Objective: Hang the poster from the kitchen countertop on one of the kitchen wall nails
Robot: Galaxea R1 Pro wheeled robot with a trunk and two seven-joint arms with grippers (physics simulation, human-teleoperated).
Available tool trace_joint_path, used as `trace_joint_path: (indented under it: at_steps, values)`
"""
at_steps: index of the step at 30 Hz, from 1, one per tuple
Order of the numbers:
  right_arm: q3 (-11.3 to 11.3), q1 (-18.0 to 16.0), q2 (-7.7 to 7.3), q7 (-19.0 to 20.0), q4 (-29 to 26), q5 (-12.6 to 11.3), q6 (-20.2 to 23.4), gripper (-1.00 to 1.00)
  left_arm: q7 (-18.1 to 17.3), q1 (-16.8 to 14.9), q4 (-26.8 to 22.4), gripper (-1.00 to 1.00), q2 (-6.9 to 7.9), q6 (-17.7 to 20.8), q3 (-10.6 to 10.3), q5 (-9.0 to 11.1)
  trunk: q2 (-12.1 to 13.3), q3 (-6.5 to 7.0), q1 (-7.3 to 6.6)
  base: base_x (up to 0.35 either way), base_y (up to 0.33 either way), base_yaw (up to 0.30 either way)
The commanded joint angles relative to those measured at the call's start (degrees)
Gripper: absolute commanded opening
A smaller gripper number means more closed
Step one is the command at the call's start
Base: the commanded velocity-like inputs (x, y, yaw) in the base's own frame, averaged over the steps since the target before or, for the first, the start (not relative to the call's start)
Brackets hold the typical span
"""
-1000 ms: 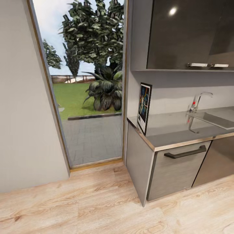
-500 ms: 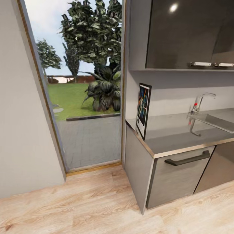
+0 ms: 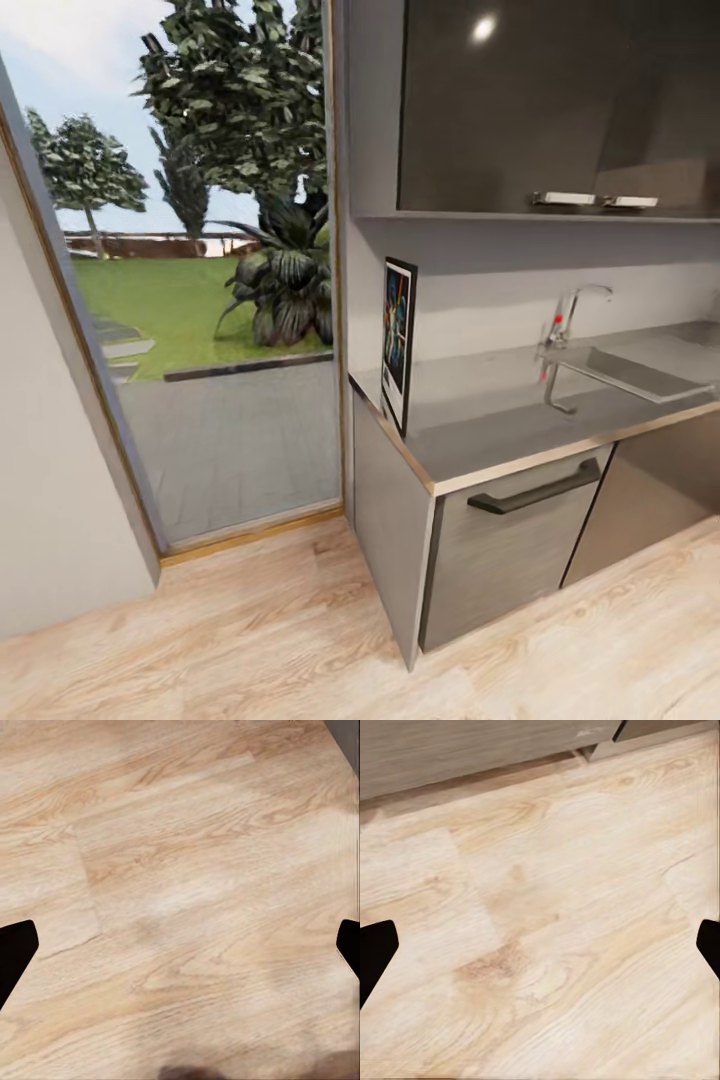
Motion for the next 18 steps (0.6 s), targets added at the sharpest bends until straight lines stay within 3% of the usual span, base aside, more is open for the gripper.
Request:
trace_joint_path:
  at_steps: [1,18]
  values:
    - [0.0,0.0,0.02,-0.1,0.1,-0.1,-0.2,1.0,0.0,0.0,-0.1,1.0,0.0,0.0,0.0,0.0,0.0,-0.02,0.0,0.006,-0.005,-0.295]
    - [0.0,0.0,0.04,-0.1,0.1,-0.1,-0.2,1.0,0.0,0.0,-0.1,1.0,0.0,0.0,0.0,0.0,0.0,0.37,0.0,0.001,-0.001,-0.299]
